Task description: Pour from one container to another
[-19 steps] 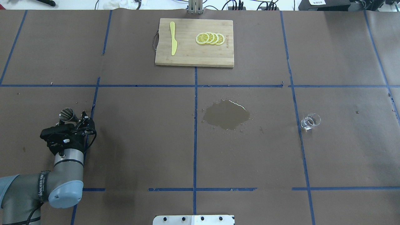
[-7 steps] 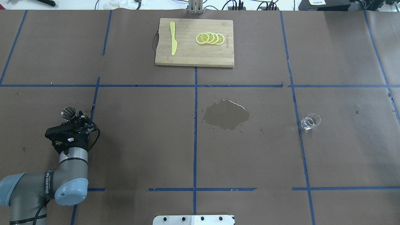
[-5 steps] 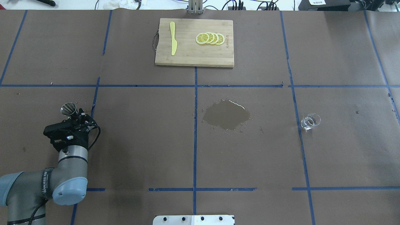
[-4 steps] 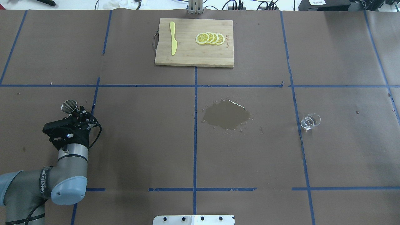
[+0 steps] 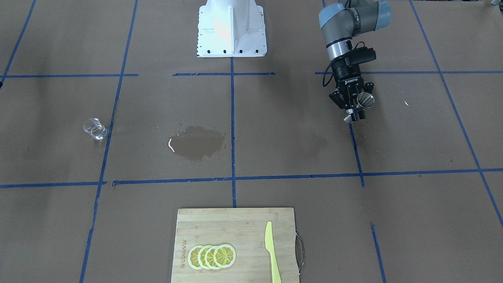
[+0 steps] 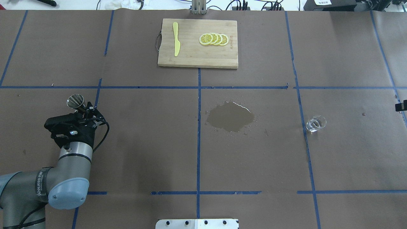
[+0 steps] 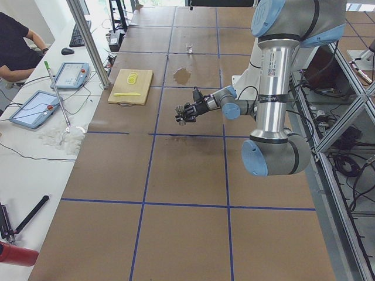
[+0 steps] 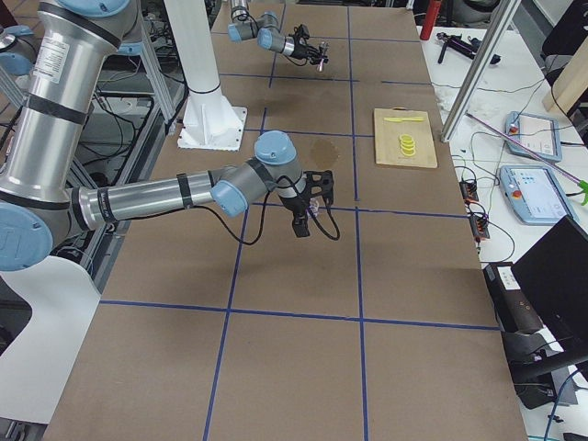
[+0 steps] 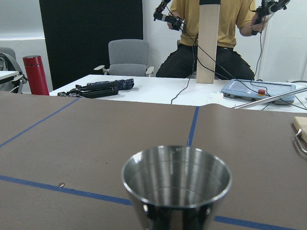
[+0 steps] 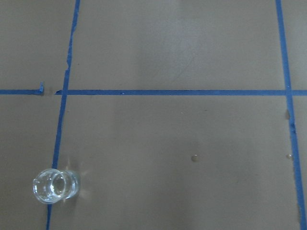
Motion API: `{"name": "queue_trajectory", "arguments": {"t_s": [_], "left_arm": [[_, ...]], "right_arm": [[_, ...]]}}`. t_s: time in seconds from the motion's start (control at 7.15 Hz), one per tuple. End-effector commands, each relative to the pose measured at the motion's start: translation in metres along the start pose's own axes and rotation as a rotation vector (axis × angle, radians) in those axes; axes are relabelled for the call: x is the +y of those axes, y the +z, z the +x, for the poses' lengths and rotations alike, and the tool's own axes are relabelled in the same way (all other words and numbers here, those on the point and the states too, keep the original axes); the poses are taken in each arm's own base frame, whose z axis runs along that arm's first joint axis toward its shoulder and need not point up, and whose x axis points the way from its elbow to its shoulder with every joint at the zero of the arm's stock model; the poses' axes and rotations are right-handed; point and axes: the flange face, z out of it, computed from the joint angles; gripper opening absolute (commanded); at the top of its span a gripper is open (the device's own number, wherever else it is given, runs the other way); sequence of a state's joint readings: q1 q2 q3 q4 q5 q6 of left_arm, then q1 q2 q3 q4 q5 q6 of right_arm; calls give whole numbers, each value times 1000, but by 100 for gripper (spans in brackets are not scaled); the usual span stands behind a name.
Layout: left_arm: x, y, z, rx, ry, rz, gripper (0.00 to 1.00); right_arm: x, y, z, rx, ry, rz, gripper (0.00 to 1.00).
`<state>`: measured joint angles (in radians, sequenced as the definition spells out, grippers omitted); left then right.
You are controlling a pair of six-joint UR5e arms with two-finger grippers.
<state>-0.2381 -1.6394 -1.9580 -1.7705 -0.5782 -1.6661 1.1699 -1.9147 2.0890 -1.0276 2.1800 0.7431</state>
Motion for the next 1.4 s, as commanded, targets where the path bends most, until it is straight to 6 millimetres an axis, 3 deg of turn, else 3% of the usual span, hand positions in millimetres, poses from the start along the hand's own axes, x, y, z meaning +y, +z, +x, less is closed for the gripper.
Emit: {"name": "queue_trajectory", "arguments": {"t_s": [0.0,0.14,0.28,0.56,0.7,0.98,1.26], "left_arm": [[-15,-11,32,46,-13,-7,0],[-21,-19,53,75,-52,-36,0],[-25,-22,60,94,12,-44,0],[-28,-25,63,216,85,-20,0],[-39,-36,72,305,156,13,0],[-66,-53,72,443,6,49,0],[-61,-59,83,490,28,6,0]], "right_arm": [[17,19,-35,-38,-3,66,100],[26,31,-58,-61,-11,118,100],[31,36,-74,-86,-37,162,100],[34,36,-81,-106,-62,199,100],[36,43,-86,-78,-76,238,100],[50,56,-95,-58,-78,273,100],[67,61,-95,-53,-99,330,100]]}}
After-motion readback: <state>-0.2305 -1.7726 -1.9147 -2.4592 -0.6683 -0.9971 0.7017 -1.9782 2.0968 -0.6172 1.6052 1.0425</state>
